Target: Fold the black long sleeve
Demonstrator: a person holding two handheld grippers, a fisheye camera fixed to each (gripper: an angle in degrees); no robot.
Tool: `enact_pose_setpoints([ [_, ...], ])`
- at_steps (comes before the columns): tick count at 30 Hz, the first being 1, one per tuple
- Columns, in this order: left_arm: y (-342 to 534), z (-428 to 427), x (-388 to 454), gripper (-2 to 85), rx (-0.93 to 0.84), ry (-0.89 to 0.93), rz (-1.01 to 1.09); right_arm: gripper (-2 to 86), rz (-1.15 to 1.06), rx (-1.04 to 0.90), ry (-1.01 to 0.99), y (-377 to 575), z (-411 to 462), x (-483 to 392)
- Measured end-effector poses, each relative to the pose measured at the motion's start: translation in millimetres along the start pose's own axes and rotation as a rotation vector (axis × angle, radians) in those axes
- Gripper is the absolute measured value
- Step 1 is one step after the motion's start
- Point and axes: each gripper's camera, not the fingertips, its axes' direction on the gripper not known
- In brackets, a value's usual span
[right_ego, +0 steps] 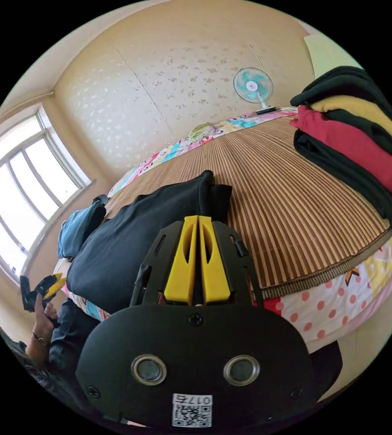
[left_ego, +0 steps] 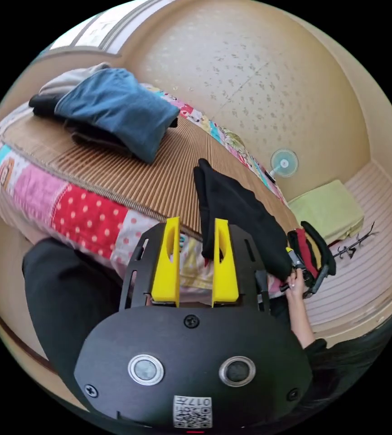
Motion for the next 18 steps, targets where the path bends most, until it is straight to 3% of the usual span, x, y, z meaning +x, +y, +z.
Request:
enact_pose_setpoints([
  [3,-1.5,20.0,-18.8,13.7,-0.062,0.142,-0.061,0.3,0.014,0.0,-0.018,-1.0,1.3,6.2],
  [7,-3.7,38.2,-27.2,13.3,-0.101,0.105,-0.109,0.4,0.018,0.005,-0.022,-1.5,1.4,12.1],
  [10,-2.6,44.7,-34.9,10.9,-0.138,0.105,-0.157,0.4,0.04,0.005,-0.063,-2.7,0.8,22.8],
  [13,5.0,59.9,-50.2,5.3,-0.206,0.262,-0.291,0.3,0.08,0.004,-0.107,-5.3,0.3,34.5],
  [18,-3.4,29.6,-24.1,3.2,-0.02,0.453,-0.248,0.3,0.084,-0.013,-0.106,-11.2,-0.5,41.0],
])
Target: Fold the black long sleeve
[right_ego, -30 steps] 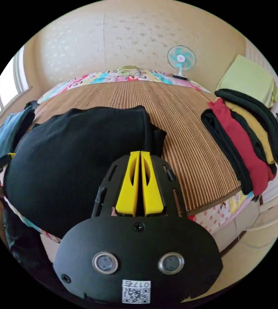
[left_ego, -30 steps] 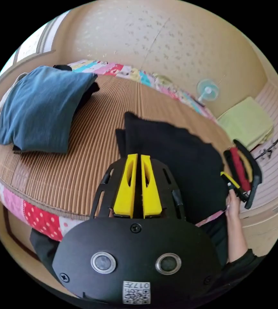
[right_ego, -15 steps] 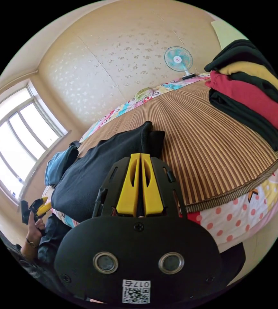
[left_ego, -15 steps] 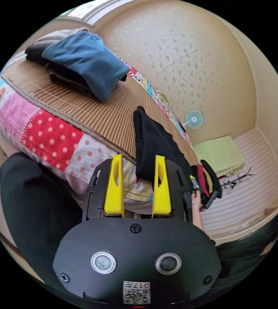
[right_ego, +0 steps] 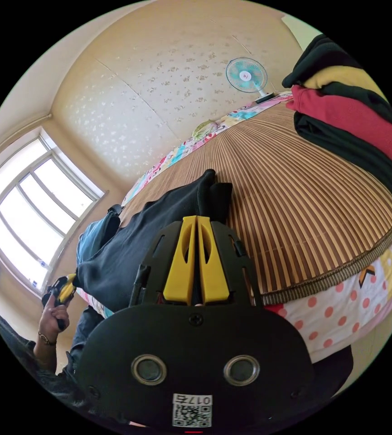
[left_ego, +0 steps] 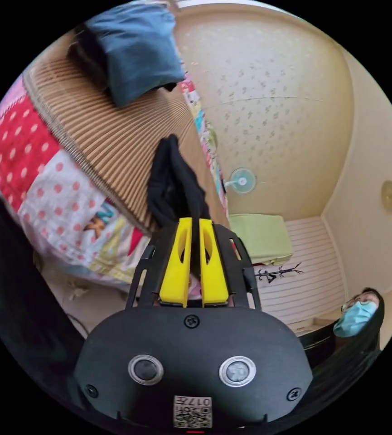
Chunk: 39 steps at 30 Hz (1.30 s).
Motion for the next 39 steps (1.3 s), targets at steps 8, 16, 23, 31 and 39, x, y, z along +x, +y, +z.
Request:
enact_pose_setpoints([
  [8,22.0,139.5,151.3,0.9,-0.144,0.143,0.486,0.3,-0.029,-0.021,-0.082,-7.4,-8.4,13.2],
  [16,164.6,309.5,165.8,2.3,-0.534,0.187,0.628,0.4,0.021,0.103,-0.216,-13.1,-42.6,43.8],
  [23,233.0,331.4,125.4,9.7,-0.692,0.135,0.688,0.8,0.262,0.281,-0.222,-7.6,-74.8,97.8],
  [31,218.0,266.0,160.4,7.9,-0.468,0.05,0.821,4.4,0.169,0.188,-0.188,-22.1,-62.5,81.0],
  [39,235.3,298.0,112.7,10.3,-0.65,-0.262,0.833,4.6,0.0,0.171,-0.532,-29.6,-74.1,73.0],
])
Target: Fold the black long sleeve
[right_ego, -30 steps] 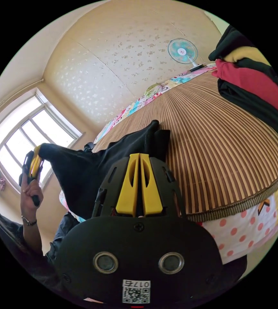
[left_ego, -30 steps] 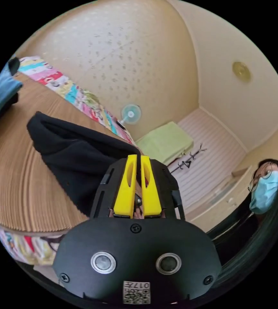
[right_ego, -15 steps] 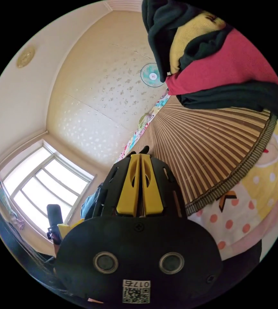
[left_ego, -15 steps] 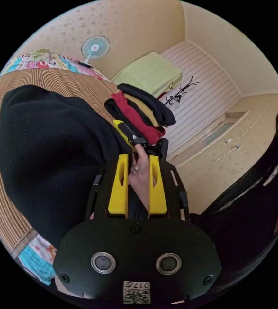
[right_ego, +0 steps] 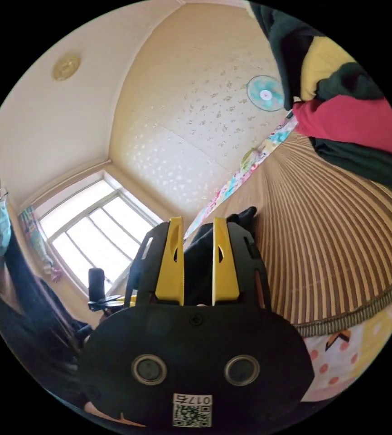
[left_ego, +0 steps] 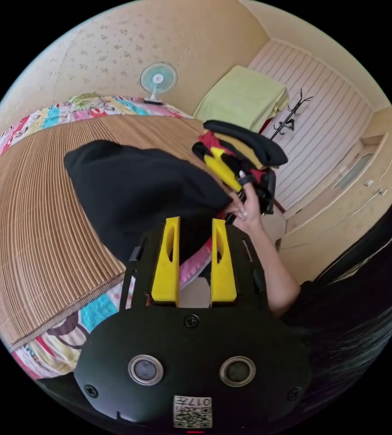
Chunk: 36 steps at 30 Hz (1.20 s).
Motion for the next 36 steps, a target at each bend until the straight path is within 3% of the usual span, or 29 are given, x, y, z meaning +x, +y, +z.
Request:
enact_pose_setpoints([
  [3,5.2,15.7,-15.1,7.2,-0.074,-0.018,-0.045,2.0,-0.092,-0.323,-0.037,-3.0,43.4,-14.0],
  [5,0.2,9.7,-26.6,1.1,-0.1,0.045,-0.01,1.2,-0.15,-0.44,0.231,3.8,68.6,-23.8],
  [8,-7.5,5.0,-40.5,-0.4,-0.179,0.134,0.029,1.4,-0.156,-0.409,0.416,6.1,70.4,-25.6],
  [13,-5.4,-22.0,-62.3,-0.7,-0.168,0.251,0.009,1.6,-0.228,-0.426,0.485,10.5,82.5,-30.1],
  [16,6.5,-68.0,-80.9,0.2,-0.004,0.233,-0.034,1.6,-0.153,-0.4,0.38,8.0,75.5,-14.0],
  [19,15.4,-116.2,-112.5,7.4,0.174,0.133,-0.182,1.7,-0.059,-0.358,0.261,3.9,66.4,6.7],
  [22,1.3,-121.4,-144.1,17.3,0.095,0.08,-0.289,1.7,-0.115,-0.362,0.328,-0.2,73.3,1.0],
  [27,-6.2,-92.3,-188.4,18.0,0.011,0.309,-0.439,1.9,-0.259,-0.385,0.46,-3.4,83.9,-13.0],
  [32,3.4,-82.5,-229.8,10.0,0.01,0.567,-0.636,2.2,-0.147,-0.293,0.321,-19.1,57.7,16.7],
  [36,-2.0,-93.0,-241.7,7.7,0.006,0.824,-0.632,2.7,0.011,-0.127,0.379,-34.2,20.6,27.3],
])
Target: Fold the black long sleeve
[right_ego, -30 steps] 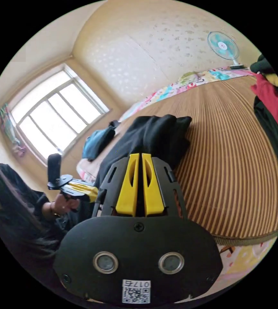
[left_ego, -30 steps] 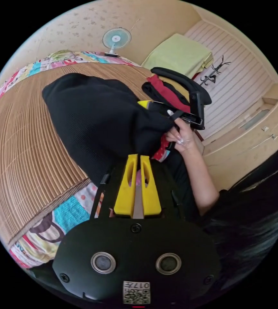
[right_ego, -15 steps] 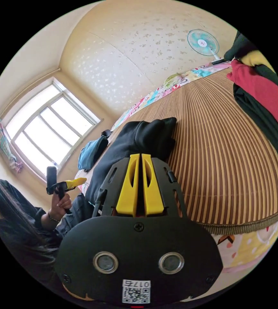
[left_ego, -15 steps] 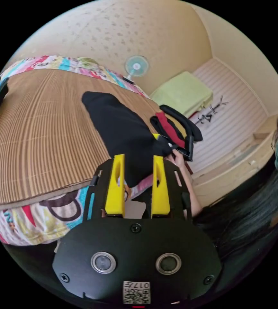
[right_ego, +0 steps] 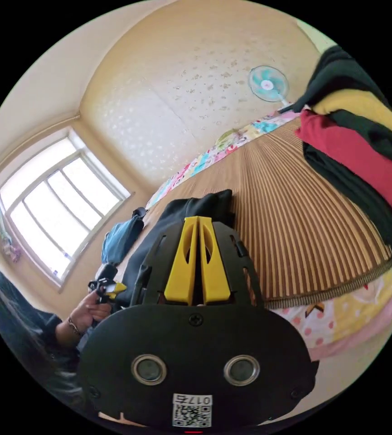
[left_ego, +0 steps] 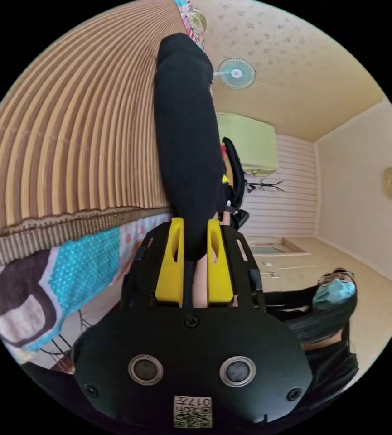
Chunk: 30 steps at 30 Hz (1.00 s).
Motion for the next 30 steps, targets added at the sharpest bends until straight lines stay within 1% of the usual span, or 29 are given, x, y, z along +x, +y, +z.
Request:
enact_pose_setpoints([
  [1,0.4,-5.5,8.6,7.4,-0.007,0.045,0.017,3.5,0.082,0.018,0.014,-4.7,-12.4,10.4],
  [3,2.1,-14.6,28.2,7.0,-0.018,0.022,0.05,8.5,0.169,0.029,-0.004,-12.2,-27.4,25.2],
  [4,3.6,-20.2,43.3,6.9,-0.03,-0.017,0.079,13.7,0.23,0.009,-0.041,-18.3,-32.6,36.3],
  [5,5.5,-25.8,58.2,6.8,-0.043,-0.043,0.105,17.8,0.266,-0.047,-0.097,-25.1,-32.8,47.0],
  [6,6.5,-28.7,65.0,6.8,-0.048,-0.046,0.116,19.3,0.283,-0.085,-0.125,-28.0,-31.0,52.1],
  [7,8.9,-34.7,77.3,6.8,-0.057,-0.035,0.134,21.5,0.318,-0.179,-0.187,-31.6,-24.7,61.2],
  [8,11.7,-40.9,87.8,6.7,-0.063,-0.013,0.142,23.0,0.342,-0.268,-0.243,-32.1,-18.3,66.3],
  [10,17.4,-51.0,104.4,6.7,-0.06,0.014,0.158,23.7,0.354,-0.346,-0.25,-26.8,-15.3,65.3],
  [13,28.1,-66.3,133.2,6.7,-0.064,0.024,0.197,24.7,0.39,-0.423,-0.181,-8.1,-14.3,62.1],
  [15,34.7,-75.9,147.0,6.7,-0.063,0.039,0.208,25.5,0.452,-0.456,-0.218,8.8,-14.1,65.0],
  [18,45.7,-92.0,161.3,6.7,-0.042,0.096,0.208,26.9,0.571,-0.485,-0.33,41.9,-11.5,75.6],
  [20,53.0,-101.8,168.8,6.6,-0.023,0.145,0.199,27.0,0.659,-0.509,-0.506,70.8,-0.3,82.8],
  [21,54.8,-103.9,170.8,6.6,-0.02,0.154,0.197,26.8,0.679,-0.507,-0.558,77.7,3.7,84.5],
  [23,62.1,-112.5,180.2,6.6,-0.012,0.171,0.193,23.0,0.722,-0.467,-0.808,99.1,23.6,87.5],
  [24,64.3,-115.1,183.0,6.6,-0.008,0.171,0.193,22.1,0.726,-0.458,-0.862,101.9,28.3,86.0],
  [26,75.2,-128.5,196.1,6.6,0.026,0.184,0.206,18.9,0.565,-0.401,-0.977,90.0,30.0,63.3],
  [28,85.0,-144.8,209.2,6.6,0.071,0.245,0.224,16.2,0.461,-0.361,-0.994,78.0,22.0,43.2],
  [30,95.5,-160.7,233.7,6.6,0.089,0.268,0.284,14.3,0.353,-0.318,-1.002,62.8,9.8,16.4],
])
